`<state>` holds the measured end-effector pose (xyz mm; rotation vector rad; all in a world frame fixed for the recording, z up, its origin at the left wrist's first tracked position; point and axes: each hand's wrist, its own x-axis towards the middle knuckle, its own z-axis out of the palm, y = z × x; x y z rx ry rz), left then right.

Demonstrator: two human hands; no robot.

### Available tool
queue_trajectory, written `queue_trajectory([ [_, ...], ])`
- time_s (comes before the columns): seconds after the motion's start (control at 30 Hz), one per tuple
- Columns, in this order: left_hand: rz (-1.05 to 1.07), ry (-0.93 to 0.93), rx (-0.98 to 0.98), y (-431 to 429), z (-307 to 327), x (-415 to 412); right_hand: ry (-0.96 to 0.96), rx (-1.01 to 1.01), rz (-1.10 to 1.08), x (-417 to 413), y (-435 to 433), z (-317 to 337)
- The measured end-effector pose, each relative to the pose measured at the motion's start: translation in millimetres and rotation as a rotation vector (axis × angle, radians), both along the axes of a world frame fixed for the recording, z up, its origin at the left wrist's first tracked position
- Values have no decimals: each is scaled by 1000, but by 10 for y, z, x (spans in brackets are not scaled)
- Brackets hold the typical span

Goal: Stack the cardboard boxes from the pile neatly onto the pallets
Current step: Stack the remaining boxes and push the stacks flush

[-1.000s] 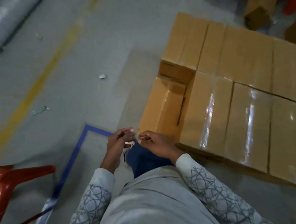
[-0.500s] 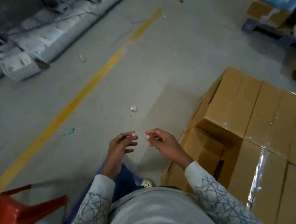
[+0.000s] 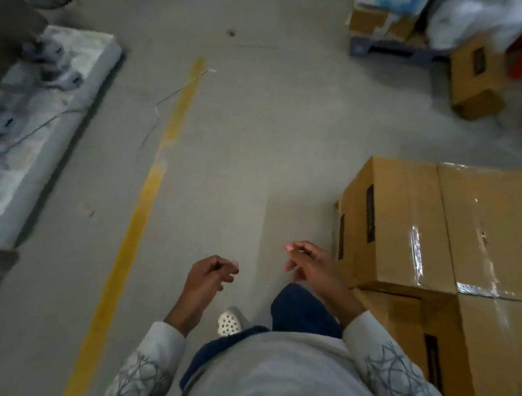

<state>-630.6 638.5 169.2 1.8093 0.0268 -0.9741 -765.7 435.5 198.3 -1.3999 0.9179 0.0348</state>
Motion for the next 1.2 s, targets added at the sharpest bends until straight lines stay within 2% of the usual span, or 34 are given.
queue_trajectory([
  [0.07,-125,-21,1,-438,97,432,27,-74,6,253,-243,-46],
  [0.13,-231,-41,-4,-895,118,786,58,-65,39,534,-491,-143],
  [0.23,-337,-100,-23,-1589,-26,1219,67,-35,195,1061,-958,-296],
  [0.37,-322,-55,-39,-2641,-140,1727,129,-131,484,1851,-2044,-378],
  [0.43,-254,-9,-54,-3135,-80,2016,148,-201,508,2179,-2662,-281],
  [0.57,-155,-53,-72,-4086,132,2724,131,-331,158,2697,-3714,9],
  [0.73,-171,10,-65,-5298,98,3397,126,-213,-39,3008,-4740,-152],
  [1.0,-437,27,-50,-7829,-183,4694,182,-1,-297,3672,-6468,-545],
  [1.2,-790,-39,-67,-9886,65,5429,113,-129,-583,4283,-7924,-62],
])
